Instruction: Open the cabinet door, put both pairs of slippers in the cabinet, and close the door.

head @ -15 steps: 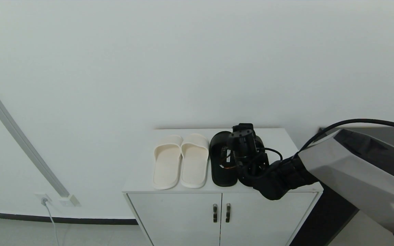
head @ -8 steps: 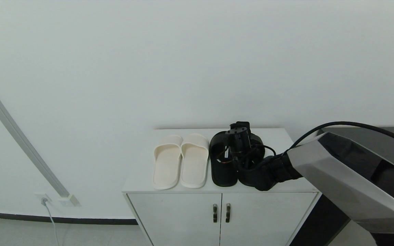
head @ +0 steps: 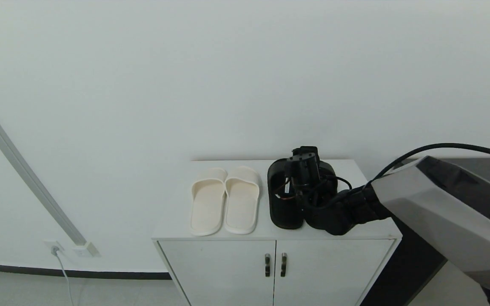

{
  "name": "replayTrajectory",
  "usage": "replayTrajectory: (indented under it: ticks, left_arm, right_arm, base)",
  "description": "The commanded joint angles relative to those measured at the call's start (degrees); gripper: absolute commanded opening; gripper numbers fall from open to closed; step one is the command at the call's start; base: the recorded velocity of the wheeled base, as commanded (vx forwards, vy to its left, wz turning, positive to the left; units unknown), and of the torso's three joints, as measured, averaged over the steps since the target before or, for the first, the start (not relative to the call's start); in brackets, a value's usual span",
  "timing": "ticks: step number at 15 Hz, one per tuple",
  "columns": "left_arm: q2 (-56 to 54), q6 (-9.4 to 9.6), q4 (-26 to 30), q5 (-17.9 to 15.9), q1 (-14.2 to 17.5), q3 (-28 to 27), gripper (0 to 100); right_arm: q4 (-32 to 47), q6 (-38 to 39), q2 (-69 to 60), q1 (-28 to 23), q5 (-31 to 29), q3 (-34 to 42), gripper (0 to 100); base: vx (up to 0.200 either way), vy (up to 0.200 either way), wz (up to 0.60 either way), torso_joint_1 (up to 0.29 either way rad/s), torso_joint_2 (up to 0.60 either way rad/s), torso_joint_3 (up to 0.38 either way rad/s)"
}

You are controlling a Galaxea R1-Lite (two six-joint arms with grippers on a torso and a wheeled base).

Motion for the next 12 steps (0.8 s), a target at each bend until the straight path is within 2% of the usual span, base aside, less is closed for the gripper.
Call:
replayTrajectory:
  ticks: [1, 3, 6, 8, 9, 11, 12]
  left_arm:
    - [0.1, -0.02, 0.0, 0.0, 0.0, 0.0, 0]
    - [0.1, -0.02, 0.0, 0.0, 0.0, 0.0, 0]
    - [0.1, -0.02, 0.0, 0.0, 0.0, 0.0, 0]
    - [0.1, -0.02, 0.0, 0.0, 0.0, 0.0, 0]
    - [0.1, -0.02, 0.0, 0.0, 0.0, 0.0, 0]
    - [0.1, -0.02, 0.0, 0.0, 0.0, 0.0, 0]
    - [0.1, -0.02, 0.0, 0.0, 0.0, 0.0, 0]
  right_arm:
    - [-0.3, -0.9, -11.0, 0.5, 0.8, 8.3, 0]
    - [-3.0, -1.3, -20.5, 1.9, 7.4, 19.6, 0]
    - [-12.6, -8.0, -34.0, 3.1, 25.5, 40.0, 0]
    - [-13.8, -8.0, -38.4, 3.7, 31.4, 45.6, 0]
    - [-13.7, -8.0, -43.1, 3.8, 38.8, 50.3, 0]
    - [-11.9, -8.3, -46.8, 3.9, 45.3, 53.4, 0]
    - [-11.2, -8.3, -47.2, 4.3, 45.4, 53.6, 0]
  base:
    - [0.0, 0.0, 0.0, 0.0, 0.0, 0.0]
    - [0.0, 0.0, 0.0, 0.0, 0.0, 0.0]
    - [0.0, 0.0, 0.0, 0.0, 0.0, 0.0]
    - [0.0, 0.0, 0.0, 0.0, 0.0, 0.0]
    - [0.0, 0.0, 0.0, 0.0, 0.0, 0.0]
    - [0.0, 0.0, 0.0, 0.0, 0.0, 0.0]
    - [0.0, 0.0, 0.0, 0.0, 0.0, 0.0]
